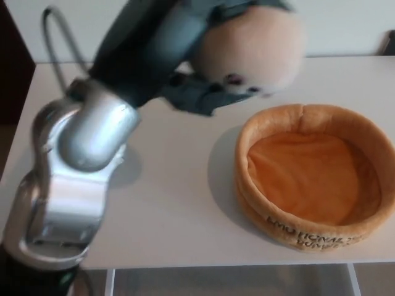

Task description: The robot walks towards a table in front, picks a dumpling toy with left hand and puts it in an orange round plate

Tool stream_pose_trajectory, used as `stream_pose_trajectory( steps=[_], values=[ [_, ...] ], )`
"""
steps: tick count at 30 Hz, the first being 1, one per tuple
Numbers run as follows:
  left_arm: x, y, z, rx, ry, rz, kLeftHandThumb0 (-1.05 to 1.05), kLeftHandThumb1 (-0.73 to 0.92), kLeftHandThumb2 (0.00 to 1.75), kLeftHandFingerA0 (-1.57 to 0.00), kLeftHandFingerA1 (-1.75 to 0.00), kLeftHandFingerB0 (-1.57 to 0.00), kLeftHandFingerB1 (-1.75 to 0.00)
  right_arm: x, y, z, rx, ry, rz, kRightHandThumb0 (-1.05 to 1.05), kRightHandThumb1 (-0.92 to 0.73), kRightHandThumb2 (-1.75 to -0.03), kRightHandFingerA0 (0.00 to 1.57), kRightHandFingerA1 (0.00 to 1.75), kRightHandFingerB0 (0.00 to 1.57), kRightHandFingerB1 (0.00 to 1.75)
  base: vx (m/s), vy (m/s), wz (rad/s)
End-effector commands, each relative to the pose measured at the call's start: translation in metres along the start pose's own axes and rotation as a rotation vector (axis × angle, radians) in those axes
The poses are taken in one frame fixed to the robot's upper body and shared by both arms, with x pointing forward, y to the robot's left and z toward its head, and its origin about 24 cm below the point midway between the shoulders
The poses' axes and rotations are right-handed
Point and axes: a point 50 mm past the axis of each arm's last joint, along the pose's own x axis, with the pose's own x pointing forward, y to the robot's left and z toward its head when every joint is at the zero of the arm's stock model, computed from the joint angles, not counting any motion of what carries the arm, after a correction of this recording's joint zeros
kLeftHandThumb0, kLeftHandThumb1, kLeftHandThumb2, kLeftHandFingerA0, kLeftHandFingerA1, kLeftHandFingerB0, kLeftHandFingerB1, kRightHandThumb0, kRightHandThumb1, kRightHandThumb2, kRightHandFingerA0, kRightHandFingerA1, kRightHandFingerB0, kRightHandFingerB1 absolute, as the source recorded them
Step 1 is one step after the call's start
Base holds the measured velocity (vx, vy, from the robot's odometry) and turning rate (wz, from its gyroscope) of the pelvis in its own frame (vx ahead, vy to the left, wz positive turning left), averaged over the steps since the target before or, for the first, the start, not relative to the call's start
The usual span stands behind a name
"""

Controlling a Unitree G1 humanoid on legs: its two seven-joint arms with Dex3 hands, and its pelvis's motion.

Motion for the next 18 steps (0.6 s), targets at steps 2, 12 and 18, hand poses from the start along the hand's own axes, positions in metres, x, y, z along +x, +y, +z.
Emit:
stream_pose_trajectory(
  steps=[2, 12, 18],
  values=[
    [0.036, -0.027, 0.033, 0.067, -0.065, -0.079, -0.26, 0.69, 0.65, -0.80, -1.55, -0.88, -0.63, 0.000, -0.005, 0.000, 0.004, 0.000, 0.000, -0.12, -0.57, -0.57, 0.67, 0.53, 0.47, 0.42, 0.00, 0.000, 0.00],
    [0.058, -0.077, 0.032, 0.123, -0.037, -0.182, -0.18, 0.74, 0.67, -0.74, -1.73, -0.63, -1.53, 0.002, -0.009, 0.008, 0.011, -0.026, -0.007, -0.10, -0.59, -0.56, 0.64, 0.53, 0.45, 0.41, 0.00, 0.000, 0.00],
    [0.061, -0.107, 0.015, 0.161, 0.026, -0.269, -0.10, 0.70, 0.63, -0.83, -1.64, -0.66, -1.42, 0.002, -0.010, 0.009, 0.003, -0.026, -0.001, -0.10, -0.57, -0.56, 0.66, 0.52, 0.45, 0.41, 0.00, 0.000, 0.00]
  ],
)
